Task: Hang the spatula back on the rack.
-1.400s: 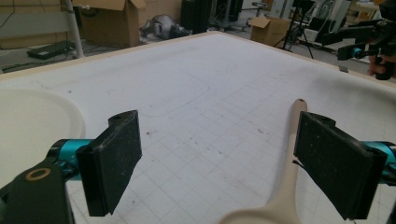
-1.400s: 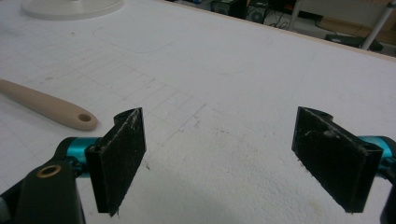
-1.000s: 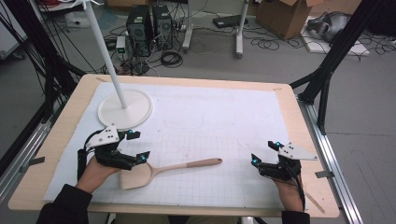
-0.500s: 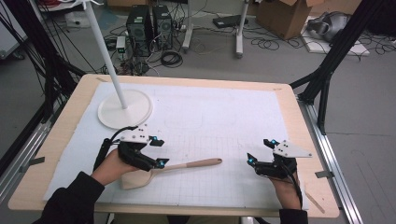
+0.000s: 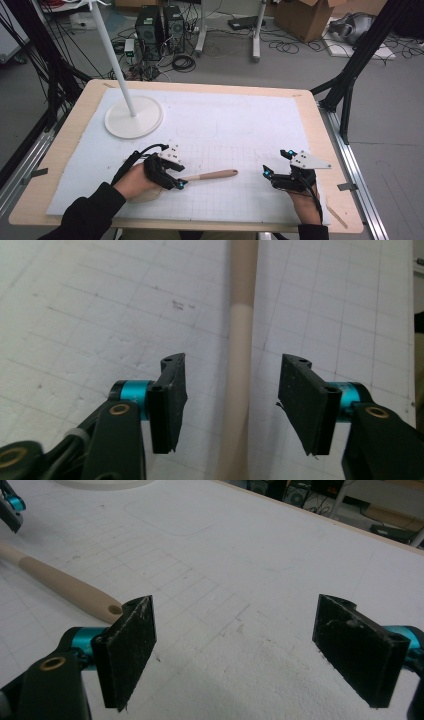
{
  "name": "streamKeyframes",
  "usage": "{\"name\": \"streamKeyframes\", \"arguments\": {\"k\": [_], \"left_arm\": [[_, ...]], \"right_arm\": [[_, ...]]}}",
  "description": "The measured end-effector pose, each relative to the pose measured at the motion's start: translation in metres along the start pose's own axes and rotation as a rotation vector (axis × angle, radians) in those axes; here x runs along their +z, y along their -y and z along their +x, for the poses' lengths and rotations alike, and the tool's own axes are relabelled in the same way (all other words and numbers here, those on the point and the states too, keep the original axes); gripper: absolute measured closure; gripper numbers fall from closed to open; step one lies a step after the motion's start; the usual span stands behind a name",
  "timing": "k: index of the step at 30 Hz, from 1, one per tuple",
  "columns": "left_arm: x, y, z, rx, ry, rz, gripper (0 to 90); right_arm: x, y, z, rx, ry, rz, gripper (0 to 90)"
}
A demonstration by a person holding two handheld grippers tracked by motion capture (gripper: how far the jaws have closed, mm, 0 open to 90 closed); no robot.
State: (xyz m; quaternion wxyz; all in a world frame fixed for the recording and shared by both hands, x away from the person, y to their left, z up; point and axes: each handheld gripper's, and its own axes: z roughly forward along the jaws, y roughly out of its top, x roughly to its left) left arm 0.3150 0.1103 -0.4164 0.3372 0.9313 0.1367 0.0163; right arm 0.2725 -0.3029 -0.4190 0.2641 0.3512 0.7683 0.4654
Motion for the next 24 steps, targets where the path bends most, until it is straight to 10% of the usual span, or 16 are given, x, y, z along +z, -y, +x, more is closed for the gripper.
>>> {"name": "streamKeyframes", "arguments": {"k": [24], "left_arm": [[0.0114, 0.0006, -0.004, 0.067, -0.015, 0.06, 77.4]], "right_arm": [[0.0023, -0.0004, 0.0015, 0.009, -0.003, 0.008, 16.7]]}}
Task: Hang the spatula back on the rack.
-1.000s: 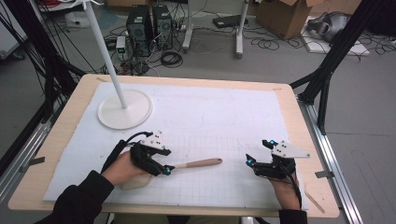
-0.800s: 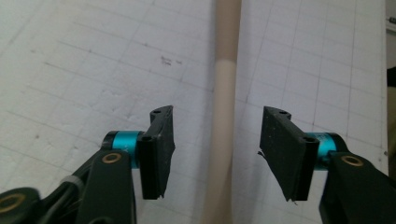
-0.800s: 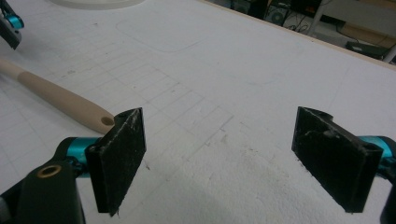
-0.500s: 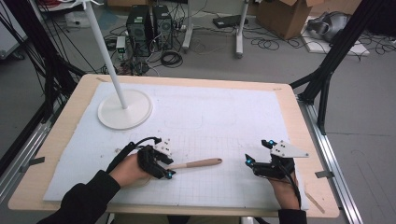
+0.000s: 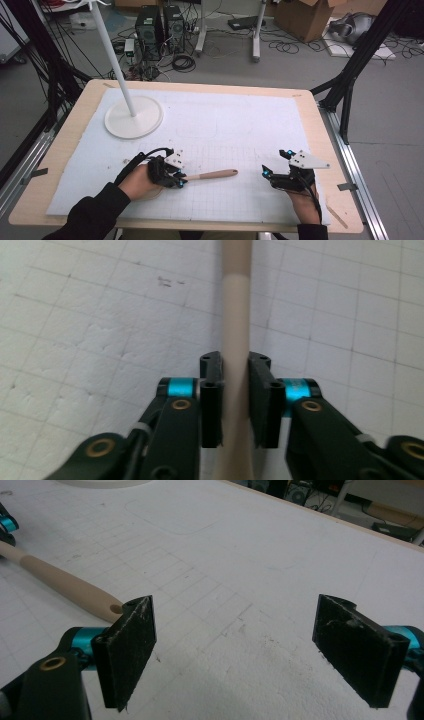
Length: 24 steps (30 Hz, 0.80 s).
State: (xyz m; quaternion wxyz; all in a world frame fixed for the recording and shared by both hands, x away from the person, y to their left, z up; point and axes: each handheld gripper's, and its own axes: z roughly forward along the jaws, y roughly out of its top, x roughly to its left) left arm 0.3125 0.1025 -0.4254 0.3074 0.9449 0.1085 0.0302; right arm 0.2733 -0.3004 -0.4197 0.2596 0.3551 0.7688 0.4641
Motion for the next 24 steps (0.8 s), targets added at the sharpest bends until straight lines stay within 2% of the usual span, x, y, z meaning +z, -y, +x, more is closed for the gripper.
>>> {"name": "streamKeyframes", "arguments": {"k": [4, 8, 12, 13, 16, 18, 19, 20, 21, 22, 23, 24], "left_arm": [[-0.001, 0.0, 0.001, -0.011, -0.004, 0.001, 78.0], [-0.008, -0.001, 0.002, -0.022, -0.021, -0.036, 78.1], [-0.022, -0.001, 0.005, -0.077, -0.045, -0.116, 78.1], [-0.03, -0.002, 0.006, -0.096, -0.064, -0.148, 78.1], [-0.037, -0.002, 0.006, -0.108, -0.077, -0.175, 78.1], [-0.044, -0.003, 0.006, -0.109, -0.096, -0.203, 78.1], [-0.05, -0.005, 0.006, -0.115, -0.124, -0.238, 78.1], [-0.05, -0.005, 0.006, -0.115, -0.124, -0.238, 78.0], [-0.053, -0.006, 0.005, -0.118, -0.139, -0.258, 78.0], [-0.056, -0.007, 0.004, -0.121, -0.156, -0.278, 78.0], [-0.061, -0.009, 0.002, -0.129, -0.182, -0.323, 78.0], [-0.063, -0.01, 0.002, -0.13, -0.192, -0.342, 78.0]], "right_arm": [[0.002, -0.001, 0.002, -0.001, -0.004, -0.005, 16.6], [0.003, -0.004, 0.005, 0.012, -0.022, -0.022, 16.6], [0.008, -0.011, 0.011, 0.026, -0.072, -0.023, 16.6], [0.009, -0.014, 0.013, 0.025, -0.078, -0.026, 16.6], [0.011, -0.02, 0.018, 0.022, -0.088, -0.035, 16.5], [0.016, -0.029, 0.028, -0.014, -0.084, -0.043, 16.6], [0.018, -0.033, 0.032, -0.018, -0.093, -0.043, 16.6], [0.018, -0.033, 0.032, -0.018, -0.093, -0.043, 16.6], [0.02, -0.037, 0.035, -0.022, -0.098, -0.041, 16.5], [0.026, -0.044, 0.042, -0.016, -0.125, -0.043, 16.5], [0.029, -0.048, 0.045, -0.017, -0.134, -0.052, 16.5], [0.031, -0.052, 0.048, -0.011, -0.143, -0.057, 16.5]]}}
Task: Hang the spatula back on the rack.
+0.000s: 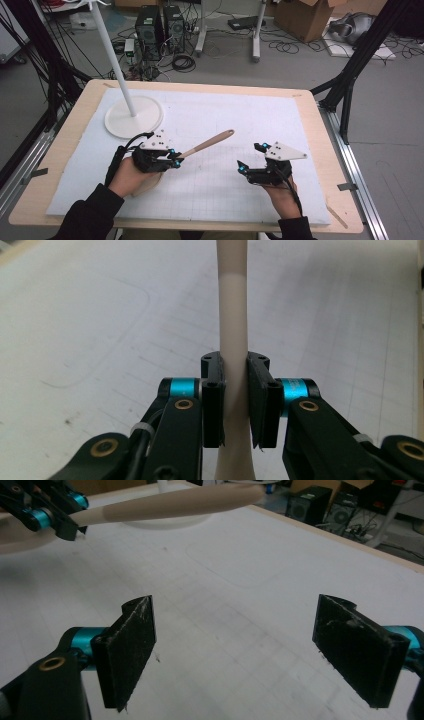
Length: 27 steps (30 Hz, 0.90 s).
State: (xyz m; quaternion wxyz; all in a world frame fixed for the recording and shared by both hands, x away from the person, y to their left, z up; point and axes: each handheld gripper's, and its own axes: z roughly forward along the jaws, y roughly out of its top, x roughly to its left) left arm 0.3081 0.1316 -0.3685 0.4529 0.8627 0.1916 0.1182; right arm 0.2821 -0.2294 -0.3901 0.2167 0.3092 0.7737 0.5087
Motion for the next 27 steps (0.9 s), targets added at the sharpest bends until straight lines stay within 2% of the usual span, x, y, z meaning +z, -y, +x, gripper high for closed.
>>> {"name": "streamKeyframes", "arguments": {"k": [1, 4, 7, 10, 12, 14, 16, 19, 27], "left_arm": [[0.0, 0.0, 0.0, 0.0, 0.0, 0.0, 78.0], [-0.003, -0.004, -0.003, -0.011, -0.025, -0.051, 78.0], [-0.003, -0.006, -0.006, -0.017, -0.047, -0.078, 78.0], [-0.002, -0.008, -0.011, -0.012, -0.063, -0.086, 78.0], [0.0, -0.009, -0.013, -0.01, -0.072, -0.08, 78.0], [0.0, -0.01, -0.015, -0.004, -0.103, -0.073, 77.9], [-0.001, -0.011, -0.015, -0.02, -0.112, -0.083, 77.9], [-0.004, -0.011, -0.014, -0.023, -0.137, -0.093, 77.9], [-0.009, -0.016, -0.017, -0.034, -0.166, -0.132, 78.0]], "right_arm": [[0.0, 0.0, 0.0, 0.0, 0.0, 0.0, 16.5], [0.012, -0.017, 0.01, 0.014, -0.032, -0.035, 16.6], [0.021, -0.032, 0.018, 0.0, -0.025, -0.052, 18.1], [0.026, -0.042, 0.023, -0.005, -0.019, -0.069, 20.7], [0.032, -0.052, 0.028, 0.016, -0.047, -0.087, 23.1], [0.037, -0.063, 0.033, 0.034, -0.052, -0.106, 23.8], [0.04, -0.068, 0.034, 0.044, -0.057, -0.117, 24.6], [0.041, -0.075, 0.036, 0.054, -0.063, -0.127, 26.1], [0.042, -0.086, 0.041, 0.035, -0.07, -0.179, 30.3]]}}
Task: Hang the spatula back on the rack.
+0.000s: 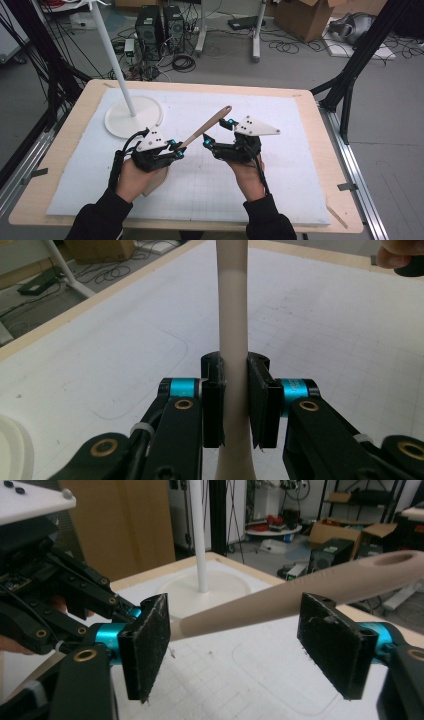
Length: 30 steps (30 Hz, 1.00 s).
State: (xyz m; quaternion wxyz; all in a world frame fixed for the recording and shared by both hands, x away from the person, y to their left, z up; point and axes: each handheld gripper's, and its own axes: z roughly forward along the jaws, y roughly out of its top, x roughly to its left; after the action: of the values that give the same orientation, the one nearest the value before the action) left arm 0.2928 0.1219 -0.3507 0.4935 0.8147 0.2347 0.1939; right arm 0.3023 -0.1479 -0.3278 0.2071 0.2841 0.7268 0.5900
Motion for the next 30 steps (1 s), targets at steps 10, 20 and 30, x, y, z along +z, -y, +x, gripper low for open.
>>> {"name": "streamKeyframes", "arguments": {"k": [10, 20, 30], "left_arm": [[-0.001, -0.003, -0.005, 0.005, -0.015, -0.022, 78.0], [0.002, -0.005, -0.007, -0.001, -0.023, -0.018, 77.9], [-0.006, -0.012, -0.012, 0.018, -0.039, -0.039, 77.9]], "right_arm": [[0.008, 0.0, -0.004, 0.114, 0.004, 0.007, 32.7], [0.015, -0.011, 0.0, 0.096, 0.016, -0.015, 35.0], [0.011, -0.038, 0.01, 0.067, -0.06, -0.086, 60.8]]}}
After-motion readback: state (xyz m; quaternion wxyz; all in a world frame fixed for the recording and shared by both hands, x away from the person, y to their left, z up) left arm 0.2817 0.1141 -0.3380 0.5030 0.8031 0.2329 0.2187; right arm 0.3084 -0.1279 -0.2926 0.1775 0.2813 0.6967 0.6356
